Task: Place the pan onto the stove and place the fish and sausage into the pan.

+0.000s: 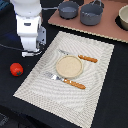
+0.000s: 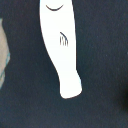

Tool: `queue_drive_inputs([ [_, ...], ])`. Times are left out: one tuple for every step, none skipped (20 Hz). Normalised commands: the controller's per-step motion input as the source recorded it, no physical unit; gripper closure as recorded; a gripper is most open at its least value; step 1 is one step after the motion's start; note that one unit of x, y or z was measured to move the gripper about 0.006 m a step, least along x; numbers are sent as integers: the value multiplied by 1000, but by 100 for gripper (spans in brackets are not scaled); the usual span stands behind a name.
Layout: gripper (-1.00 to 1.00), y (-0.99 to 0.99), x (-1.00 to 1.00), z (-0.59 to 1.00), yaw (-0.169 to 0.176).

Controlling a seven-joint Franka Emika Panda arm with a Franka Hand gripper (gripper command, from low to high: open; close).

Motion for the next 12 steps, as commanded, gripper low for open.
queue_drive_inputs([
  [-100, 0, -269, -343, 41],
  [-100, 37, -280, -346, 38],
  [-100, 26, -309, -354, 35],
  [-100, 80, -331, -351, 28],
  [-100, 134, -331, -357, 27],
  [-100, 226, -329, -354, 26],
  [-100, 246, -309, -326, 30],
  [-100, 263, -300, -311, 38],
  [-100, 277, -303, -311, 41],
  [-100, 291, -303, -314, 40],
  [-100, 286, -297, -323, 40],
  [-100, 294, -309, -340, 39],
])
